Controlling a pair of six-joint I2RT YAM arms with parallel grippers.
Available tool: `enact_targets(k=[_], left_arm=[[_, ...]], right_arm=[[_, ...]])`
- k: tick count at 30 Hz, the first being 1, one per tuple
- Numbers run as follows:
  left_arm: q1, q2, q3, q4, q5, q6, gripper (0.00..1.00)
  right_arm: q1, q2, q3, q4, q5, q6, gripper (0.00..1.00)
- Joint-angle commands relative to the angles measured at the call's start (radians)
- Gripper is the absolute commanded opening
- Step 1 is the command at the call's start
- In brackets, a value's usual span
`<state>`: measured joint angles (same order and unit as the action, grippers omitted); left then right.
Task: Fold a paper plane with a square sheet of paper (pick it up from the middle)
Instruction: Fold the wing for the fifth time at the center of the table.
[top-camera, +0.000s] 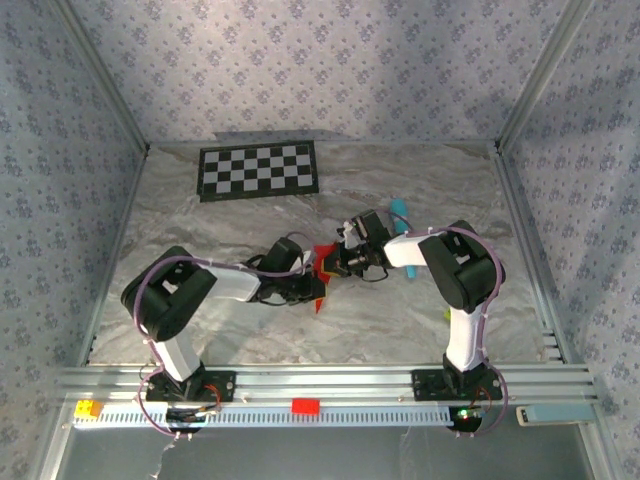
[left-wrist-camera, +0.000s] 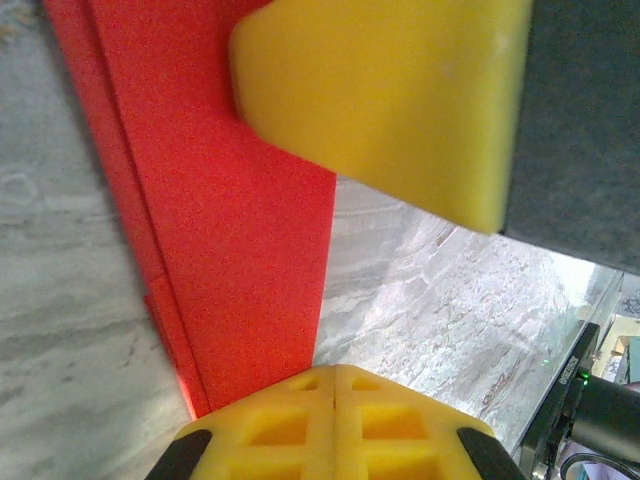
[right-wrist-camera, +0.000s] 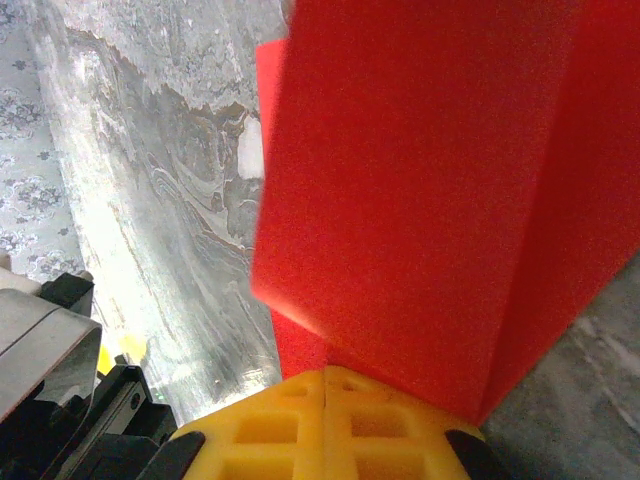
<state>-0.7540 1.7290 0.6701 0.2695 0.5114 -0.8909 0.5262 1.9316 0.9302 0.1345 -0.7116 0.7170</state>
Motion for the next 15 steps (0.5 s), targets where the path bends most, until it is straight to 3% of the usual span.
enact_targets(k=[1, 15], left_arm=[[-0.044, 0.004, -0.07, -0.149, 0.028, 0.0, 0.0], [-0.087, -0.1, -0.081, -0.376, -0.034, 0.095, 0.01]], right_arm=[[0.001, 0.053, -0.036, -0.106, 0.136, -0.009, 0.02], [0.001, 0.052, -0.031, -0.11, 0.137, -0.009, 0.02]])
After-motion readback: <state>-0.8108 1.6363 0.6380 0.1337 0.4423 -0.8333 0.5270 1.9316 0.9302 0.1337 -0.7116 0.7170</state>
